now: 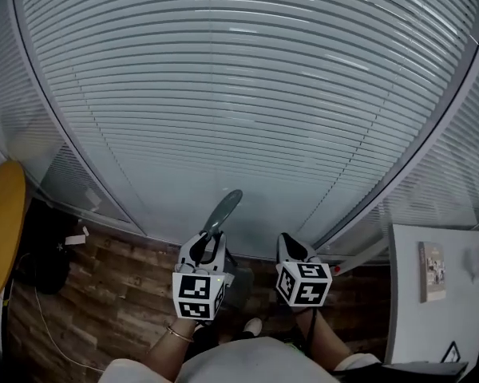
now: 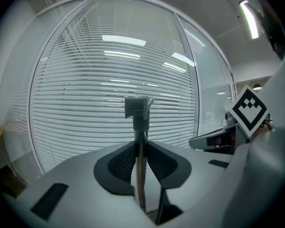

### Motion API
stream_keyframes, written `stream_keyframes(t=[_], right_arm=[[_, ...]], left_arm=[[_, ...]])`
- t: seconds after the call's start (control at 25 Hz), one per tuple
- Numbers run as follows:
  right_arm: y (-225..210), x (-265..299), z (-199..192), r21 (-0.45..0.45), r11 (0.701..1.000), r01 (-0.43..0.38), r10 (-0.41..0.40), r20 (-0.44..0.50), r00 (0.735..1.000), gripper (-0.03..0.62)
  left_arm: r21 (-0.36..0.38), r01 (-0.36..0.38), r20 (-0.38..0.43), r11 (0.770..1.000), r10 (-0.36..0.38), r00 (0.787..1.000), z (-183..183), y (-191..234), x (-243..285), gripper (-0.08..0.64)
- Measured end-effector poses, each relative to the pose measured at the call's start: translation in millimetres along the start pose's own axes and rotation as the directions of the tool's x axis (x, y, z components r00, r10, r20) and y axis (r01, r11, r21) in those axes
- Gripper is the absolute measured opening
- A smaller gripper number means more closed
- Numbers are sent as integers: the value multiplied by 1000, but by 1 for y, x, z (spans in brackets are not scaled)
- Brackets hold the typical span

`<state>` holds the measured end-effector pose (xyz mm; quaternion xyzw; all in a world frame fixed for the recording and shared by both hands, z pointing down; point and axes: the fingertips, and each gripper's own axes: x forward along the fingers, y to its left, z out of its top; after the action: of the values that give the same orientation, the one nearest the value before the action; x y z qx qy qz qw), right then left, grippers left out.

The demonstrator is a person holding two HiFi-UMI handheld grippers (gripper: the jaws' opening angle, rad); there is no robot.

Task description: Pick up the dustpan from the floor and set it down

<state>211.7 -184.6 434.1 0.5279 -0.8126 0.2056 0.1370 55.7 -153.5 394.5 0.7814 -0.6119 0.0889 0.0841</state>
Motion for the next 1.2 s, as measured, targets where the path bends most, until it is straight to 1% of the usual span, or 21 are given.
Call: stream_keyframes(t=[0.24, 0.44, 0.6, 0.84, 1.0, 1.2], right_arm=[[35, 25, 5, -28, 994, -105, 105, -19, 994, 32], [77, 51, 14, -65, 982, -177, 175, -23, 984, 32], [129, 63, 21, -113, 963, -243, 240, -36, 970, 32], [216, 78, 22, -175, 928, -329, 325, -54, 944, 32], [269, 83, 14, -195, 910, -366, 359, -72, 931, 32], [341, 83, 16, -213, 893, -396, 389, -77, 918, 32]], left_arm=[[-16, -103, 17, 995, 103, 994, 3, 28, -23, 85], [-47, -199, 20, 979, 200, 980, 1, 72, -43, 84], [-73, -272, 13, 959, 274, 962, 0, 113, -73, 86], [-99, -373, 7, 923, 375, 927, -12, 177, -121, 86], [-99, -410, 11, 907, 413, 911, -20, 216, -156, 86], [-114, -440, 24, 891, 445, 895, -14, 269, -203, 86]])
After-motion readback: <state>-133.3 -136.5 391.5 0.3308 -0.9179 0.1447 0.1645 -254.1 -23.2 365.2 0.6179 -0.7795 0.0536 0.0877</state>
